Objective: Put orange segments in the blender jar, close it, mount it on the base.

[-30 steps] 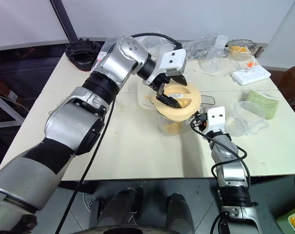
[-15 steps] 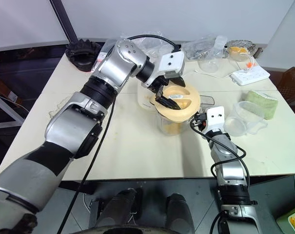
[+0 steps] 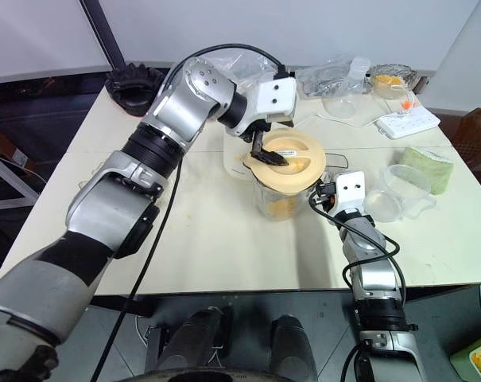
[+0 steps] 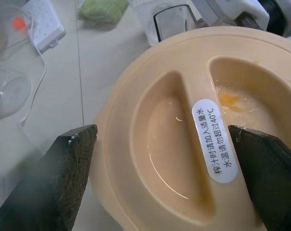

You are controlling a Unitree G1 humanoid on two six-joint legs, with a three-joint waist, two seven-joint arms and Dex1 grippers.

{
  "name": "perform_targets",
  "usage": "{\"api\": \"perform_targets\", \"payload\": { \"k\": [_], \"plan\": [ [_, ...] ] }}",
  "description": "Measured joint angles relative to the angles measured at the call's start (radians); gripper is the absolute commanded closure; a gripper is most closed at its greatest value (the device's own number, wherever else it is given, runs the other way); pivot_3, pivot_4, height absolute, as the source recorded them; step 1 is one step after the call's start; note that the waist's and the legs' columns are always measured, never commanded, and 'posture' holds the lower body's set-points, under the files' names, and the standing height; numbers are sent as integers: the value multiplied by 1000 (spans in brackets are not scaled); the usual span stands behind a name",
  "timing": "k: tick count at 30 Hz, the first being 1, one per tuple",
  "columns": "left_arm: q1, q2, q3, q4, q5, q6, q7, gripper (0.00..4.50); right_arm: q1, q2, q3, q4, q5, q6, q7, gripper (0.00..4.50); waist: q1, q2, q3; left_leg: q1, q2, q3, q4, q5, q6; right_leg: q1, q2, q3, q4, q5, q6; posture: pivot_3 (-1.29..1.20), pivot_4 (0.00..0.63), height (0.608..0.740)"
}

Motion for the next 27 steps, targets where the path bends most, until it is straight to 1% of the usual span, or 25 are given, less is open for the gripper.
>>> {"api": "perform_targets", "payload": {
  "k": [2,6,12,20,27],
  "plan": [
    [-13,3,4,-25,-18,41,-15,9,-1,0,2,3,0,-5,1,3538,-1,0,0,0,0,0,0,0,0,0,0,0,0,0,0,0,150,740],
    [-28,7,11,-123,-82,182,-69,9,-6,0,4,13,0,-9,8,3538,-4,0,0,0,0,0,0,0,0,1,0,0,0,0,0,0,150,740],
    [-34,23,-5,-197,-102,290,-75,9,-7,0,7,20,0,-17,10,3538,-8,0,0,0,0,0,0,0,0,1,0,0,0,0,0,0,150,740],
    [9,46,-72,-235,-100,340,-82,9,-7,0,7,20,0,-19,10,3538,-8,0,0,0,0,0,-1,0,0,-1,0,1,0,0,0,0,150,740],
    [34,22,-94,-189,-99,325,-57,9,-6,1,7,20,0,-19,10,3538,-7,0,0,0,0,0,-1,0,0,-2,0,1,0,0,-1,0,150,740]
  ]
}}
